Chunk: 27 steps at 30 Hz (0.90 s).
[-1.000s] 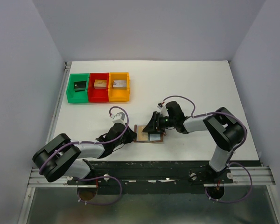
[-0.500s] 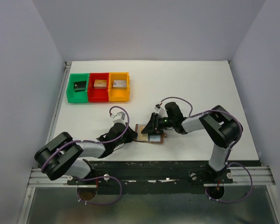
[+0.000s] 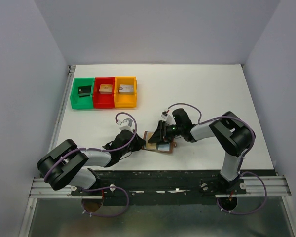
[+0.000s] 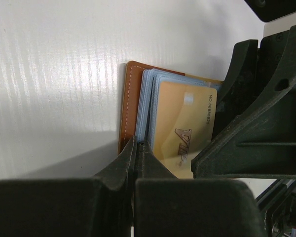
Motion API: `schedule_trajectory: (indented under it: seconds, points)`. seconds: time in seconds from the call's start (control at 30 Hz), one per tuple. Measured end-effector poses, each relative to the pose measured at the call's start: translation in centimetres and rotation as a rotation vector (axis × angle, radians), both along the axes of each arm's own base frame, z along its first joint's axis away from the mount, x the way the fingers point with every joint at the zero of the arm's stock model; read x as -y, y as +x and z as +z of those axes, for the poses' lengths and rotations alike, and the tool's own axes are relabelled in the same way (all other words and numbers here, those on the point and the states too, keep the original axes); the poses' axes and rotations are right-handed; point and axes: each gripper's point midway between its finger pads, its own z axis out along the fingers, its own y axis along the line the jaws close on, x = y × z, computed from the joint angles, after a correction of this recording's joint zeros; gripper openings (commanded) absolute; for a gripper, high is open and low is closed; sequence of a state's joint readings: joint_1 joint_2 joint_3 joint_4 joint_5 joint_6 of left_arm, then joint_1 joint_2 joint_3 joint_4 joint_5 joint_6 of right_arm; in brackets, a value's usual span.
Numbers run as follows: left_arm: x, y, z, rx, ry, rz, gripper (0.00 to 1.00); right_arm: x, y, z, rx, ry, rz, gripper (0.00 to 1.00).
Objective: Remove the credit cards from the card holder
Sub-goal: Remove the credit card from the card holder.
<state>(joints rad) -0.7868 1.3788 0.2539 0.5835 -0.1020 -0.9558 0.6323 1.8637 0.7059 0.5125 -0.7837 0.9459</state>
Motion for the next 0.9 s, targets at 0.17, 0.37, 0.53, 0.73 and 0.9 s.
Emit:
schedule_trajectory:
  seconds: [0.17,0.37,0.53,0.73,0.9]
  points:
    - [0.0,0.0,0.0,-0.007,-0.007,0.006,0.00,0.1,-0.3,0.1,0.003,-0.015,0.005,0.44]
    - [0.0,-0.1,0.0,-0.017,-0.018,0.015,0.00,0.3,-0.5,0.2,0.011,-0.032,0.009,0.43]
    - [0.0,-0.1,0.0,-0.021,-0.026,0.020,0.00,0.6,-0.6,0.5,0.023,-0.049,0.008,0.43]
    - [0.0,-0.1,-0.1,-0.024,-0.031,0.023,0.00,1.0,-0.9,0.6,0.030,-0.069,0.013,0.43]
    - [0.1,-0.1,-0.1,-0.028,-0.036,0.026,0.00,1.3,-1.0,0.8,0.040,-0.085,0.013,0.43]
